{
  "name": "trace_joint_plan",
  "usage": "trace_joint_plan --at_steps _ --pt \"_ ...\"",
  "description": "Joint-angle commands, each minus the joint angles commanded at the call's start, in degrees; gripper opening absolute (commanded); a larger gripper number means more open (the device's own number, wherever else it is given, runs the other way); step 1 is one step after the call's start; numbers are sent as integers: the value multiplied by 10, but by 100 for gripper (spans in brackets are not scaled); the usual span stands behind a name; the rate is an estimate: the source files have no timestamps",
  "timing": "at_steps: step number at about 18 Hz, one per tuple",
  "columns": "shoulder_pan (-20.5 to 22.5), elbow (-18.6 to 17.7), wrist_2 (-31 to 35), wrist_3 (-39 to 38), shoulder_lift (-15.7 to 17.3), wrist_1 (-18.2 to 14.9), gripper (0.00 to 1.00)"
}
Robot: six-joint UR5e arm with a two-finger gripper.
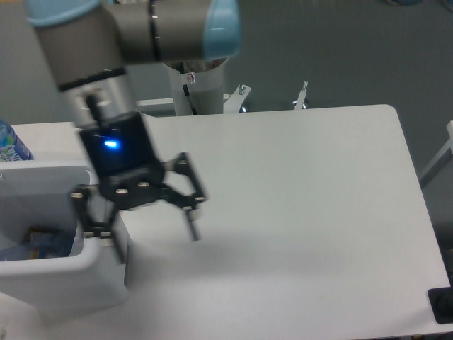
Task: Place the trash in the trash can
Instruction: 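Open the gripper to release the bottle and withdraw upward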
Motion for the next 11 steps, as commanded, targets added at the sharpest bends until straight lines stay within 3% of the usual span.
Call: trace_joint_plan --at_steps 4,9,11 --pt "33 -49 -2 138 57 -90 100" --pt "72 -61 -12 283 98 -202 100" --pt "82 -61 -14 296 99 -213 100"
